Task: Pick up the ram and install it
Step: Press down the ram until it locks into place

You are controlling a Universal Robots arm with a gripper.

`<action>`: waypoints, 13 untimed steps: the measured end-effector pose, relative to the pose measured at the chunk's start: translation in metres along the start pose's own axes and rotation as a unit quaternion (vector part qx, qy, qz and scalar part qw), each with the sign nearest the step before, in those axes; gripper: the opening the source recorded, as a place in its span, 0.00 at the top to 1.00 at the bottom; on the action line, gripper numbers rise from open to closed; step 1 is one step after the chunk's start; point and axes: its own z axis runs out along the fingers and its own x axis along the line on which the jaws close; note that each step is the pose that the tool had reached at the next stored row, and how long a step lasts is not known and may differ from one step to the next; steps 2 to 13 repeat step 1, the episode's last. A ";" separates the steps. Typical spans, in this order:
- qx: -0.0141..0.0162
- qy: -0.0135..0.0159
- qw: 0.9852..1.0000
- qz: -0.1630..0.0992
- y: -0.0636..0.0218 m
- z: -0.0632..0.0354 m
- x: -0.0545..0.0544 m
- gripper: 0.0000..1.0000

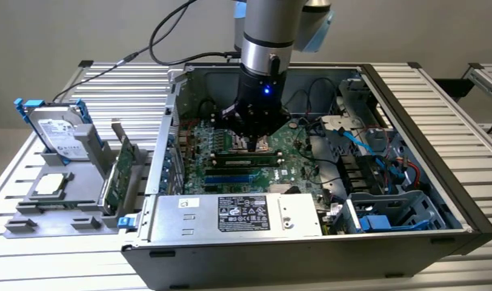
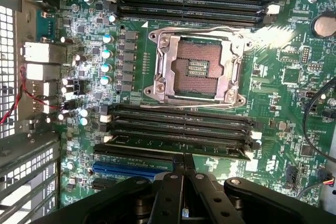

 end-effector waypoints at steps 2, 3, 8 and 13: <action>0.000 0.000 1.000 0.000 0.0000 0.0000 0.000 0.89; 0.000 0.000 1.000 0.000 0.0000 0.0000 0.000 0.89; 0.000 0.000 1.000 0.000 0.0000 0.0000 0.000 0.89; 0.000 0.000 1.000 0.000 0.0000 0.0000 0.000 0.89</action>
